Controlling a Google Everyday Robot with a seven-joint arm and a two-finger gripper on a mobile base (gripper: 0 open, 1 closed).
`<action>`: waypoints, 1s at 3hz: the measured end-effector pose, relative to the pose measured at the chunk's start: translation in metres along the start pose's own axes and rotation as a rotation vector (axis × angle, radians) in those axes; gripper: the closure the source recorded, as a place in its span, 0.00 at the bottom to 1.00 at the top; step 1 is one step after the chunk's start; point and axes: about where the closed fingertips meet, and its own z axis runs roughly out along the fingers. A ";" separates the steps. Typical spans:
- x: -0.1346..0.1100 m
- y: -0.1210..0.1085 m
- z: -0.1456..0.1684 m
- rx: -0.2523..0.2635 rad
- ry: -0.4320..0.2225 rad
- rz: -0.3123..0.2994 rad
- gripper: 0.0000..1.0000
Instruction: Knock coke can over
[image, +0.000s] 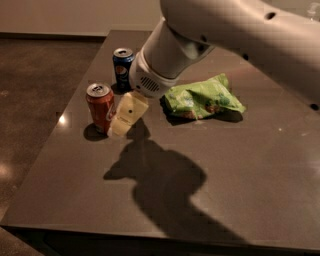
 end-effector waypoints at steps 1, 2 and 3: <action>-0.012 -0.005 0.017 -0.014 -0.030 0.037 0.00; -0.023 -0.007 0.030 -0.021 -0.064 0.053 0.00; -0.033 -0.008 0.042 -0.019 -0.106 0.052 0.00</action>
Offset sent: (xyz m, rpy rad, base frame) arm 0.0275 0.0534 -0.0159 0.1317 0.0375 -0.0297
